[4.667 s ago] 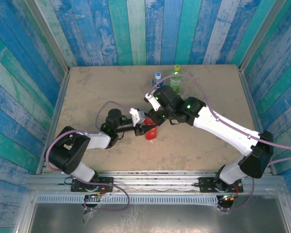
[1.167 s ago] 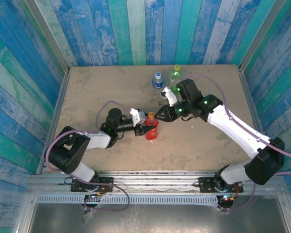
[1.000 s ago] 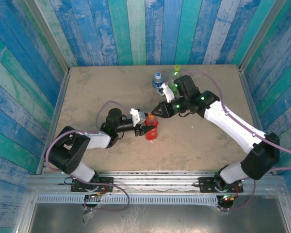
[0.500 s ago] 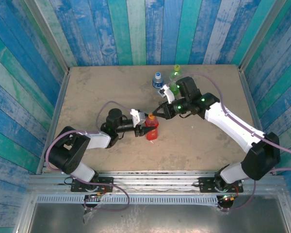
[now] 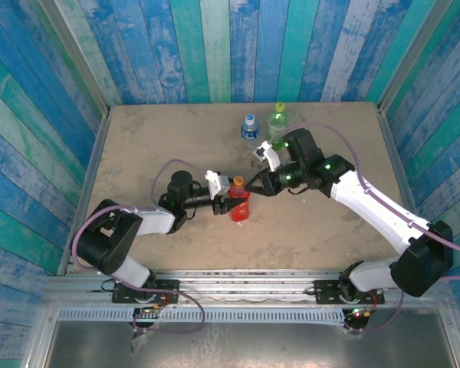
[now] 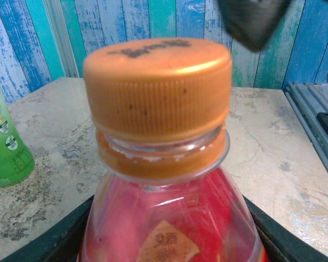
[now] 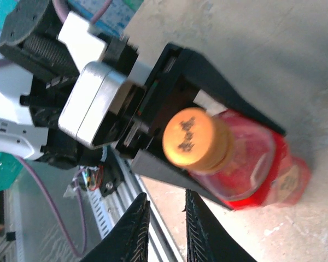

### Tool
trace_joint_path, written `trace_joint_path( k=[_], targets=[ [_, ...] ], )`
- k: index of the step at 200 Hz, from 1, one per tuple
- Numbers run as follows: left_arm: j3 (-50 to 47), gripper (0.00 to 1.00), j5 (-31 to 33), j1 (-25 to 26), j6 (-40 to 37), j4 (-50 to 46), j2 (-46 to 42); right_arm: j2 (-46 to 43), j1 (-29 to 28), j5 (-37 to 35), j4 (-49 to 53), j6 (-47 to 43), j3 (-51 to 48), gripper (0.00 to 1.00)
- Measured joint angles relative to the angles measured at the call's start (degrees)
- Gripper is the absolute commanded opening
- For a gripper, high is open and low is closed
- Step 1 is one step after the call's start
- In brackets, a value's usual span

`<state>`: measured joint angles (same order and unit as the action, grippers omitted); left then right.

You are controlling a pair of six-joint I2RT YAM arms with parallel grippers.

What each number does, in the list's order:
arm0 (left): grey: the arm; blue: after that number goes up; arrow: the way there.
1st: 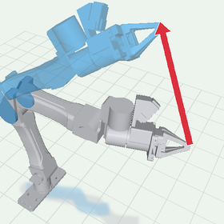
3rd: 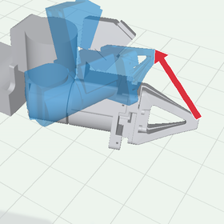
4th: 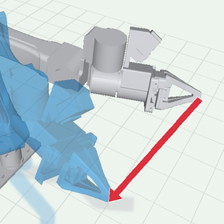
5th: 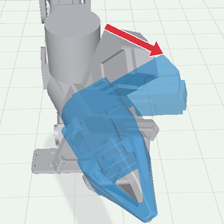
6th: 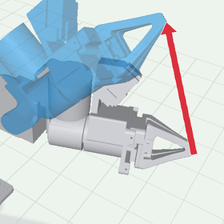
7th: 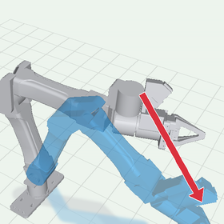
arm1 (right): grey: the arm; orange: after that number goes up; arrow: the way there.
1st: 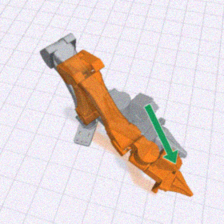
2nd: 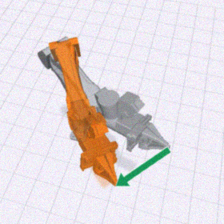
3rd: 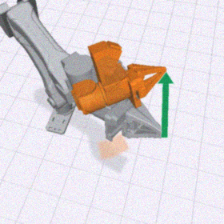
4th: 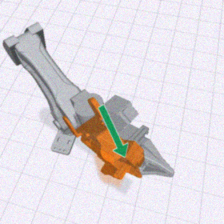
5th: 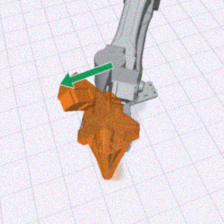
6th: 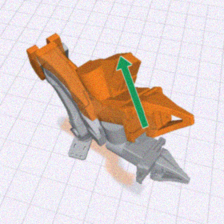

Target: Screw on the bottle caps

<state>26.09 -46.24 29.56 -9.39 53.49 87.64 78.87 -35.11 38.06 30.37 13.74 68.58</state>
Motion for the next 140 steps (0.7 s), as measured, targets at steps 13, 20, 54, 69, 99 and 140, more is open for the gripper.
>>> trace_joint_path(
  k=[13,20,54,69,99,140],
  targets=[
    [0.0,0.6,0.0,0.0,-0.02,0.0,0.0,1.53,0.37,-0.15,-0.2,-0.02,1.73,0.24],
    [0.0,0.6,0.0,0.0,0.0,0.0,0.0,2.62,0.39,-0.11,-0.39,-0.04,2.89,0.23],
    [0.0,0.61,0.0,0.0,0.07,-0.02,0.0,6.56,0.37,0.42,-1.42,-0.26,6.12,0.23],
    [0.0,0.61,0.0,0.0,0.17,-0.02,0.0,6.73,0.42,0.76,-1.42,-0.28,6.14,0.23],
    [0.0,0.61,-0.02,0.0,0.2,0.0,0.0,6.25,0.5,2.45,-2.82,-0.28,4.72,0.19],
    [0.0,0.61,0.09,0.0,0.39,0.04,0.0,2.64,0.24,5.55,-2.47,-0.59,0.26,0.2]
  ],
)
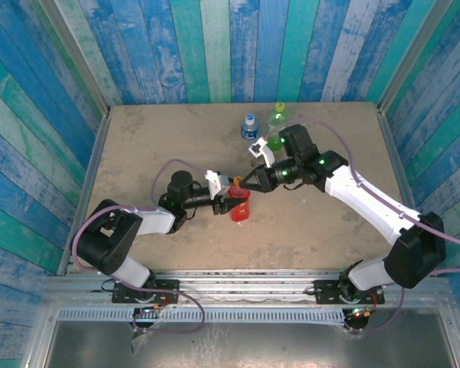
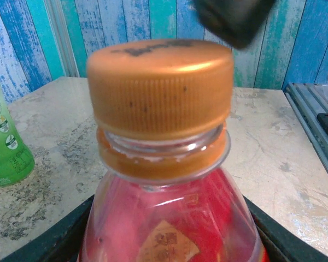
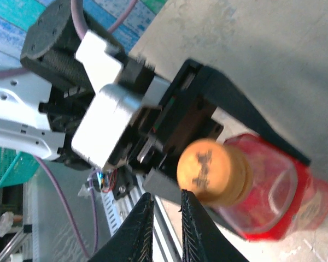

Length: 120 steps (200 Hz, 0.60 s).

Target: Screw on the bottle caps

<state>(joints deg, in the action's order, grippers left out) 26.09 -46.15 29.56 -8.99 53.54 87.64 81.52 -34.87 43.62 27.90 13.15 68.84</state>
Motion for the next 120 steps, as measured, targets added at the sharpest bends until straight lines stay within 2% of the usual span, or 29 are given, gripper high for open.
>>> trace_joint_path(
  k=[19,36,54,82,120],
  targets=[
    [0.0,0.6,0.15,0.0,-0.02,0.0,0.0,-1.6,-0.04,-0.35,1.97,-1.14,-1.36,0.28],
    [0.07,0.59,1.07,0.24,-0.63,-0.52,-0.07,-3.48,-0.17,-2.05,3.74,-3.72,-1.46,0.42],
    [2.01,0.6,3.76,2.36,-3.74,-5.66,-1.11,-6.58,-0.24,-5.42,6.99,-8.39,-1.07,0.51],
    [3.32,0.6,6.54,4.98,-7.78,-11.87,-3.41,-11.65,-0.24,-11.32,12.02,-20.04,0.66,0.58],
    [4.24,0.59,8.17,7.21,-12.37,-19.63,-6.84,-17.29,-1.88,-17.22,17.94,-40.26,3.02,0.61]
  ],
)
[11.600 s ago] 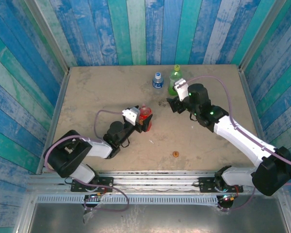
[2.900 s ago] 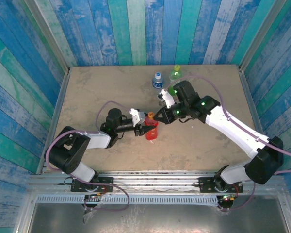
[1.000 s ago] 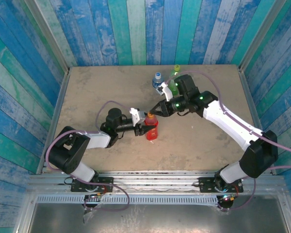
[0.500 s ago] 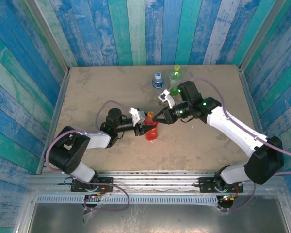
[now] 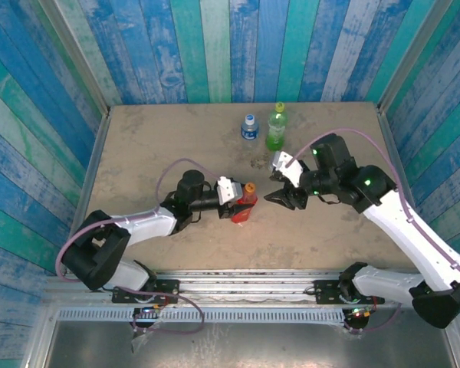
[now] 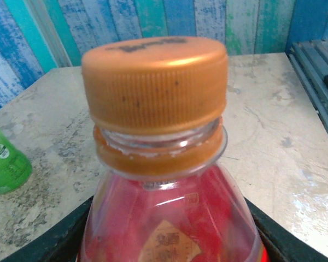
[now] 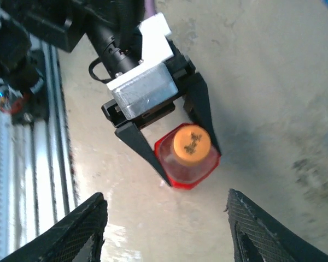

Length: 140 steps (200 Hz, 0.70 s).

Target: Screw on the bottle caps

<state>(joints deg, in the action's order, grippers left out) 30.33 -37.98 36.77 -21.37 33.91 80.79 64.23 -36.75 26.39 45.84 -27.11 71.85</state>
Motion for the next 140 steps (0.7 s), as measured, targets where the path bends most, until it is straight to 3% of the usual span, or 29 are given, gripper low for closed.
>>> trace_joint_path(
  k=[26,59,140],
  targets=[
    [0.5,0.58,-0.07,0.37,-1.44,-1.77,-0.33,2.25,-4.57,-4.5,5.07,-12.28,3.82,0.59],
    [0.59,0.57,-0.57,0.37,-2.03,-2.19,-0.44,9.86,-7.56,-8.68,9.33,-20.46,8.13,0.51],
    [0.59,0.57,-1.16,0.37,-2.67,-2.69,-0.72,18.16,-8.72,-12.15,11.65,-23.76,14.29,0.49]
  ],
)
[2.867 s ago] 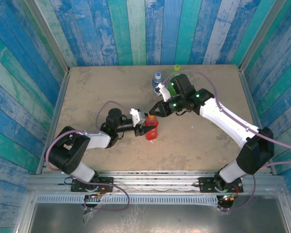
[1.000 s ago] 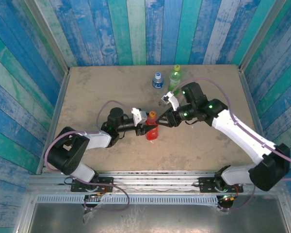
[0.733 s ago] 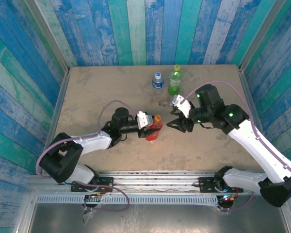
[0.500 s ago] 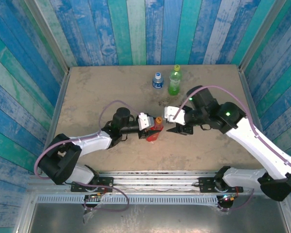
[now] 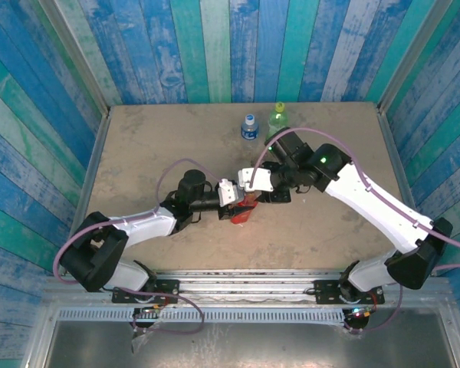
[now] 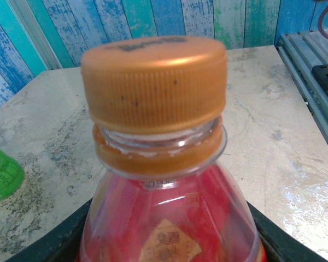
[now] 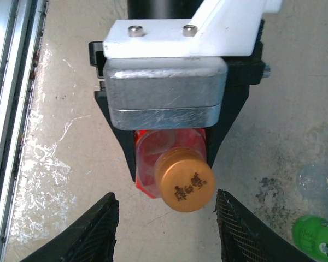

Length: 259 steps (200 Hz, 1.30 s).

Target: Screw on the bottle caps

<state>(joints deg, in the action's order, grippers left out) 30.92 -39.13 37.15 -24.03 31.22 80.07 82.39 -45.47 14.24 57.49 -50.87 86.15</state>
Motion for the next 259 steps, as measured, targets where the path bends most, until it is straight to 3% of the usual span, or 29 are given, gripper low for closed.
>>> trace_joint_path(
  k=[120,185,221,238,259],
  targets=[
    [-0.46,0.57,-0.61,-0.02,-0.63,-0.87,-0.96,5.07,-0.17,-0.59,1.88,2.49,3.19,0.34],
    [-0.92,0.58,0.11,0.0,-0.15,-0.28,-1.22,5.64,-0.17,-0.11,2.82,6.4,4.0,0.19],
    [-2.05,0.58,4.02,0.11,2.23,2.23,-1.46,5.6,-1.7,-4.48,-0.11,21.44,3.23,0.11],
    [-2.69,0.58,6.49,0.09,3.13,3.85,-1.46,5.09,-3.76,-9.62,-2.91,32.81,2.03,0.05],
    [-3.1,0.58,8.46,0.09,3.52,4.83,-1.46,4.61,-6.19,-15.15,-5.42,48.94,0.72,0.05]
  ],
)
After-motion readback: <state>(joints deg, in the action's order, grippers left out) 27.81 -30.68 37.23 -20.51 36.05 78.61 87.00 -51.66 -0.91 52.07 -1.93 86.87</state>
